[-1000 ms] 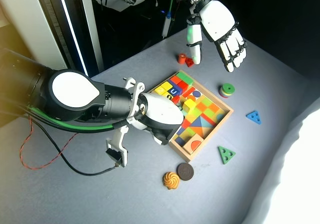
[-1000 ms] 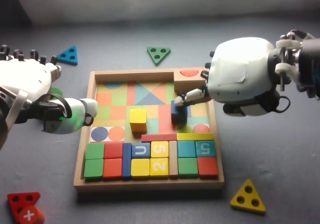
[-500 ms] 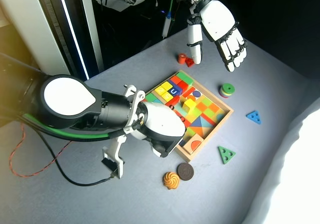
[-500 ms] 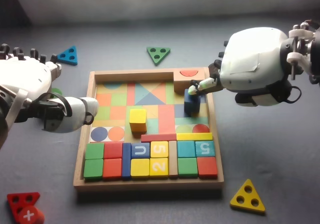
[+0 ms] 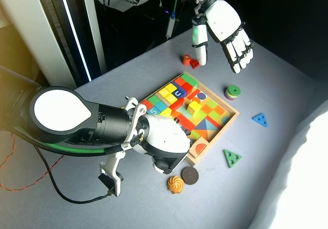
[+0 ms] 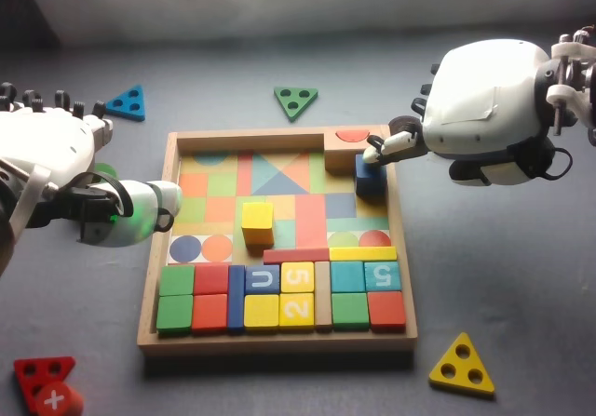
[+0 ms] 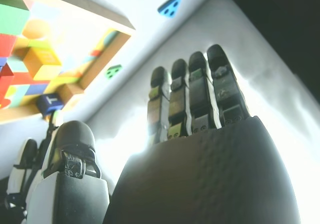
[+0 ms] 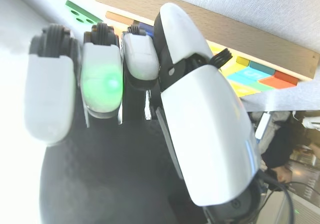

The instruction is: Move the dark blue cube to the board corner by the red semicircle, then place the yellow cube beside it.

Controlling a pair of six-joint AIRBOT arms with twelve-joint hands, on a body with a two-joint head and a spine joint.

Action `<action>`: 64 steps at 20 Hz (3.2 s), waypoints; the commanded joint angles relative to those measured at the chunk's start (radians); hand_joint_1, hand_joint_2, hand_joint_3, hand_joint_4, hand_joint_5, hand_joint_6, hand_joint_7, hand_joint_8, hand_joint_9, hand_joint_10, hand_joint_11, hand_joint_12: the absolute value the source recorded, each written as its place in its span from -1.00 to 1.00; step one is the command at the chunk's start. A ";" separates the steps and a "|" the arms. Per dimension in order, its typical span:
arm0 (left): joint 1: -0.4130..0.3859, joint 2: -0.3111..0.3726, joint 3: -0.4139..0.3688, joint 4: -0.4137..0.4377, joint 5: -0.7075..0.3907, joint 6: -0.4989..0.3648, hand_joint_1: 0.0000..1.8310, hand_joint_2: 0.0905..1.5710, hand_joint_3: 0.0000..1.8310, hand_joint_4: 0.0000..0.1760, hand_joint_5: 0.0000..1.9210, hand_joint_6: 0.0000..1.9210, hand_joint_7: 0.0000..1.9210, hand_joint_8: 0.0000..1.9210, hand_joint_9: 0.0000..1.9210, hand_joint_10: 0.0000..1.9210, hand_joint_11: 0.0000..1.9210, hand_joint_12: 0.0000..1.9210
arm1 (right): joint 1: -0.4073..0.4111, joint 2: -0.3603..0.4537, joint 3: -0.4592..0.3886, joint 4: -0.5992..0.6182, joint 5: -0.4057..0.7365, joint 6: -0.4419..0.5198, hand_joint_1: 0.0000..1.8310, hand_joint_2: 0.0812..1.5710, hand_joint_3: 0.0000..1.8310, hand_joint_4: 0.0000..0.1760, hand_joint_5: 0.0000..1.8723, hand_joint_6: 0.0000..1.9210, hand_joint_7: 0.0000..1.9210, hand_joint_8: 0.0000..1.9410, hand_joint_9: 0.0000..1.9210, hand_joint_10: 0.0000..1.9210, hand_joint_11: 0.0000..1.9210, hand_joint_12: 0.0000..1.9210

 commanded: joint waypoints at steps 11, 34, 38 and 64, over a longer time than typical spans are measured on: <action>-0.011 0.009 0.000 0.079 -0.050 -0.002 -1.00 0.58 -1.00 -1.00 -0.78 -1.00 -0.82 -1.00 -0.85 -1.00 -1.00 -0.66 | 0.003 0.000 0.012 0.006 -0.024 -0.013 0.39 0.76 -0.99 -1.00 -0.52 -0.99 0.47 1.00 0.66 1.00 0.82 1.00; -0.014 -0.005 -0.004 0.073 -0.074 0.000 -1.00 0.57 -1.00 -1.00 -0.79 -0.99 -0.84 -0.99 -0.87 -0.99 -1.00 -0.72 | 0.110 -0.004 -0.096 0.010 0.048 -0.004 0.64 0.66 -1.00 -1.00 -0.52 -1.00 0.50 1.00 0.68 1.00 0.82 1.00; -0.015 -0.009 -0.003 0.073 -0.075 0.000 -1.00 0.59 -1.00 -1.00 -0.79 -1.00 -0.85 -1.00 -0.88 -1.00 -1.00 -0.72 | 0.103 -0.046 -0.098 0.007 0.062 -0.004 0.65 0.67 -1.00 -1.00 -0.49 -0.99 0.51 1.00 0.69 1.00 0.83 1.00; -0.008 -0.009 -0.011 0.068 -0.076 0.000 -1.00 0.58 -1.00 -1.00 -0.75 -0.99 -0.77 -0.99 -0.79 -0.99 -1.00 -0.51 | 0.065 -0.188 -0.017 0.006 0.060 -0.016 0.64 0.67 -1.00 -1.00 -0.47 -0.99 0.48 1.00 0.65 1.00 0.79 1.00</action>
